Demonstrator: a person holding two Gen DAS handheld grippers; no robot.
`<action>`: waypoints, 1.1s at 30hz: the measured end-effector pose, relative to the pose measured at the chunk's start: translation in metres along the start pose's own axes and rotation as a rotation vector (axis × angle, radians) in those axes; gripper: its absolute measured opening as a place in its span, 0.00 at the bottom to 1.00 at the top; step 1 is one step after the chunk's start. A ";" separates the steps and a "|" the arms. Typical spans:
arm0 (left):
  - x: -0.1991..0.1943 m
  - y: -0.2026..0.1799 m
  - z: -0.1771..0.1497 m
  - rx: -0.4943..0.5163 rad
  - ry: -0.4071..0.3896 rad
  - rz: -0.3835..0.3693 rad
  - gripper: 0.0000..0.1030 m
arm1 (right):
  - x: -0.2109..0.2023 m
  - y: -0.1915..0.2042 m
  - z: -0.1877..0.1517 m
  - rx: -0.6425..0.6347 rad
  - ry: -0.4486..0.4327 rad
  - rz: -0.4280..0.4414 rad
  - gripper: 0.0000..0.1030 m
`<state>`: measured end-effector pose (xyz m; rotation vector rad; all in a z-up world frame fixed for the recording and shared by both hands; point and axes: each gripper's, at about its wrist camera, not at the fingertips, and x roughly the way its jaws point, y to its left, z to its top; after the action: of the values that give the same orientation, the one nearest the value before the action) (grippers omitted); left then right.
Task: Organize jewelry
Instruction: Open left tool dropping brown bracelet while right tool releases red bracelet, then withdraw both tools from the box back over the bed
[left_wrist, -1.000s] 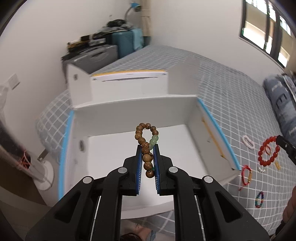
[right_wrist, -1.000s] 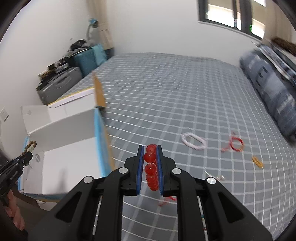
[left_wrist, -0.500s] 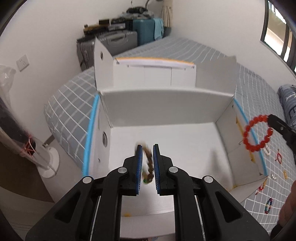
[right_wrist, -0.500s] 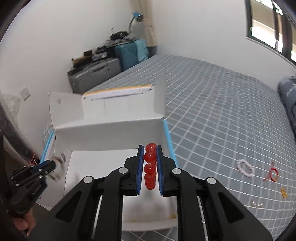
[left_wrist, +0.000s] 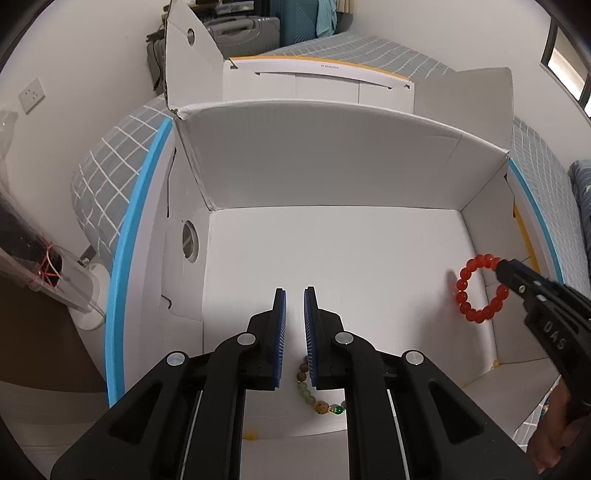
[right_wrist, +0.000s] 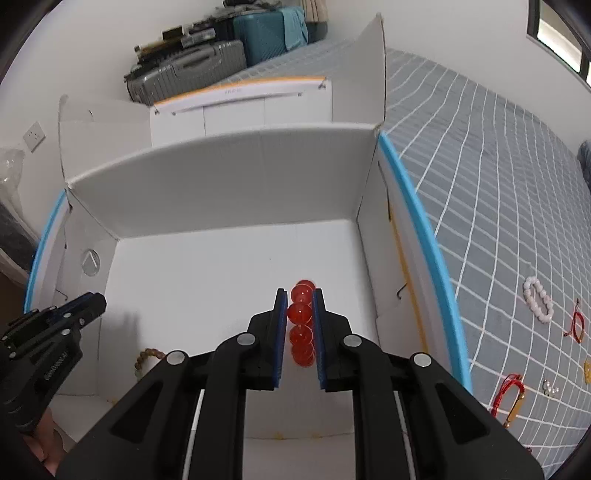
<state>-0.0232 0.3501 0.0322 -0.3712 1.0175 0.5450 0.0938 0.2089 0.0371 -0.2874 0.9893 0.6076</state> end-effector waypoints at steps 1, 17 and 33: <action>0.000 0.000 0.001 0.000 0.002 -0.001 0.10 | 0.002 0.000 -0.002 0.000 0.005 -0.003 0.12; -0.024 -0.005 0.000 0.002 -0.089 0.024 0.78 | -0.032 -0.008 0.000 0.006 -0.071 -0.027 0.71; -0.057 -0.050 -0.013 0.075 -0.172 -0.035 0.94 | -0.090 -0.082 -0.026 0.113 -0.200 -0.137 0.93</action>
<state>-0.0268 0.2882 0.0780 -0.2707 0.8618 0.4969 0.0890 0.0992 0.0959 -0.1878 0.8009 0.4446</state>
